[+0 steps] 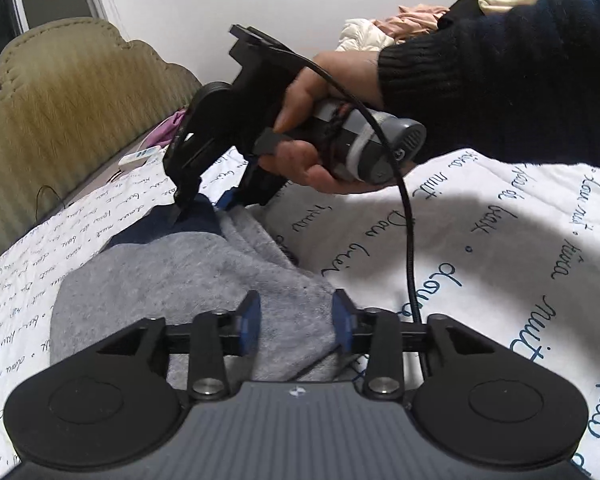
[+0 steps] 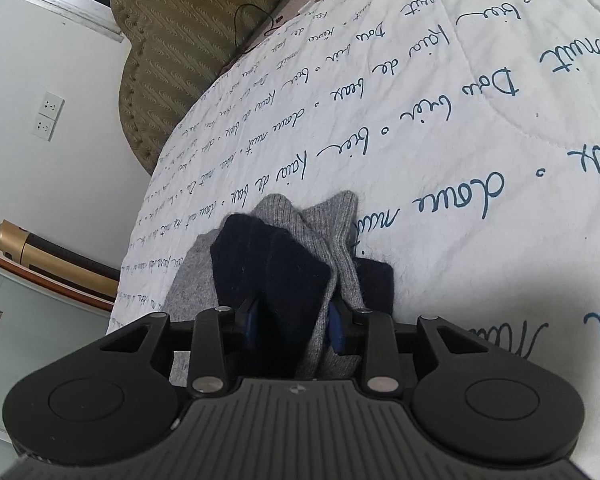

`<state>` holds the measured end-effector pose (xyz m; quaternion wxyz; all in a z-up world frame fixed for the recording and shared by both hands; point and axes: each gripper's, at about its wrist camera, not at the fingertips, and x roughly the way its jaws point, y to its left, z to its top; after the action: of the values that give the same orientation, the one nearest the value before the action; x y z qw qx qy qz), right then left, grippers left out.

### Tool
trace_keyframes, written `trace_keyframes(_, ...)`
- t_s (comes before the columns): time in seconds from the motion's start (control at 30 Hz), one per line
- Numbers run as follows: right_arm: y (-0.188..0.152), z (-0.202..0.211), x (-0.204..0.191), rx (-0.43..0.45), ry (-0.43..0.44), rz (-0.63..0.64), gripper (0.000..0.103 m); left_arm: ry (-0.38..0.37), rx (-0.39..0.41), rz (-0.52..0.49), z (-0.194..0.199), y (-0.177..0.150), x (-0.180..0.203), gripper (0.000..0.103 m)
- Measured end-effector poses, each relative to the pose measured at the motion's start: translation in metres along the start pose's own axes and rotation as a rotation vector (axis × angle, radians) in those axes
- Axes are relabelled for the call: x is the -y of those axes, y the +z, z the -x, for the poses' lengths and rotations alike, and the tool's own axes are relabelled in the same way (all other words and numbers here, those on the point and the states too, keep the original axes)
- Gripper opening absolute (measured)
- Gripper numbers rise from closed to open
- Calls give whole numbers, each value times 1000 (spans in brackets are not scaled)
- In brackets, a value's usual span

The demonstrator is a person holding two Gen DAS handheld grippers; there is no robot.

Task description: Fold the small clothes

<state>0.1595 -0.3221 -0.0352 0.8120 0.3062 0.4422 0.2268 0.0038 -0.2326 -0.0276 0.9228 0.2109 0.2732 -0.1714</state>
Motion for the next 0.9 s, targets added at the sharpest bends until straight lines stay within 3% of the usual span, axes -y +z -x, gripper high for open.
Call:
trace_keyframes(0.2, -1, 2, 0, -1, 4, 4, 43, -26, -12, 8, 5, -4, -5, 40)
trace_keyframes(0.27, -2, 3, -1, -2, 5, 7, 46, -41, -18, 19, 7, -6, -6, 48)
trace_keyframes(0.3, -2, 3, -2, -3, 8, 10, 47, -55, -23, 28, 7, -6, -7, 61)
trace_keyframes(0.33, -3, 3, -3, -3, 8, 13, 49, -70, -23, 31, 8, -7, -6, 62)
trace_keyframes(0.6, -3, 3, -5, -3, 4, 24, 50, -52, 0, 39, 4, -6, -8, 62)
trace_keyframes(0.7, -3, 2, -2, -1, 11, 11, 49, -41, -22, 3, -4, -5, -4, 55)
trace_keyframes(0.83, -6, 2, -4, 13, 1, 21, 46, -54, -31, 16, -7, -3, -2, 16)
trace_keyframes(0.9, -9, 2, -6, 24, -28, 59, 36, -34, -21, 36, -7, -3, -4, 10)
